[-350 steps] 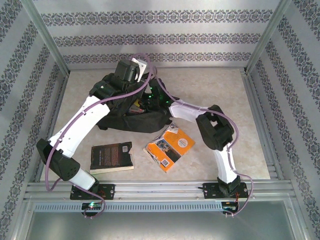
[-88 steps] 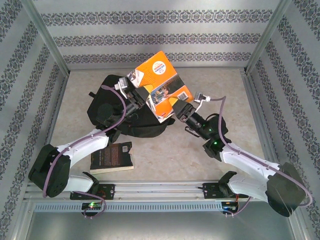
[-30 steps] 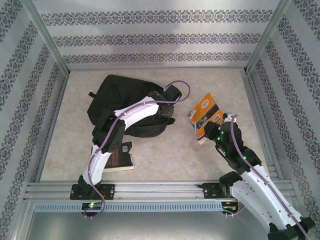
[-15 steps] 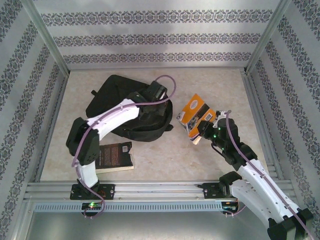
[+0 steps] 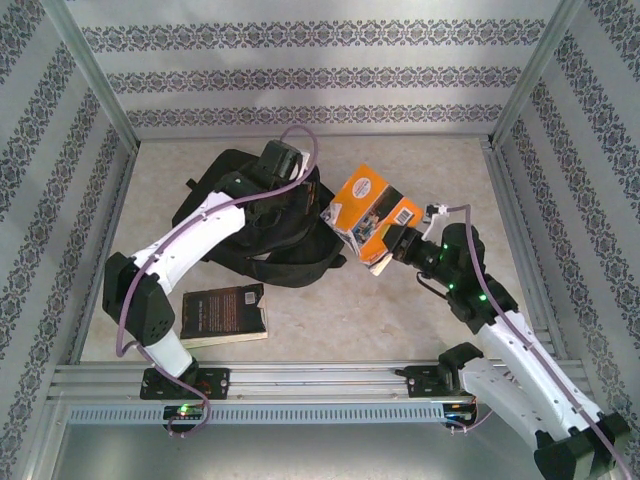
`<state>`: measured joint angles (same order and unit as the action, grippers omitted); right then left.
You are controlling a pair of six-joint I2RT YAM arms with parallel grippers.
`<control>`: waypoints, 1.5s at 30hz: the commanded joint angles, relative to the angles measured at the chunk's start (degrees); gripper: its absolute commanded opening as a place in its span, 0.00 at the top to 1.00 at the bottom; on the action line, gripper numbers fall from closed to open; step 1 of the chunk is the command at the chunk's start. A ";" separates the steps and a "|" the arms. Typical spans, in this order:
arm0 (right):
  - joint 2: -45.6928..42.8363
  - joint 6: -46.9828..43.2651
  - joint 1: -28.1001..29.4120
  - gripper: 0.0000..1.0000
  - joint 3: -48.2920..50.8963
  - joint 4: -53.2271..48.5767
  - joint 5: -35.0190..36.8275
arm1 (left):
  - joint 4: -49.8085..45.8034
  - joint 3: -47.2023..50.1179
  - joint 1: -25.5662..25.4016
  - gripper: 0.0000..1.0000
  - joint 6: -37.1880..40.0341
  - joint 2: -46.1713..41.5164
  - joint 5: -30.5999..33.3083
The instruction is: Pack the student bag
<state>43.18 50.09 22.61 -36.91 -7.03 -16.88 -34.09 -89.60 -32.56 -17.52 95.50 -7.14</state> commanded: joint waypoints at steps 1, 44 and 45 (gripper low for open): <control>5.73 10.68 -0.18 1.00 -1.66 10.64 -6.74 | 0.23 -3.21 -0.13 1.00 0.94 -2.25 -5.26; 10.84 18.07 4.90 1.00 1.84 28.50 -7.19 | -2.31 2.08 2.86 1.00 3.12 -3.31 4.53; 9.74 16.97 4.98 1.00 1.96 26.31 -5.94 | -2.36 1.50 3.17 1.00 3.11 -4.16 5.41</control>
<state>56.97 71.83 26.89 -34.17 20.08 -25.06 -38.17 -86.85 -30.48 -14.15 92.55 -1.32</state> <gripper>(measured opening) 0.123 0.057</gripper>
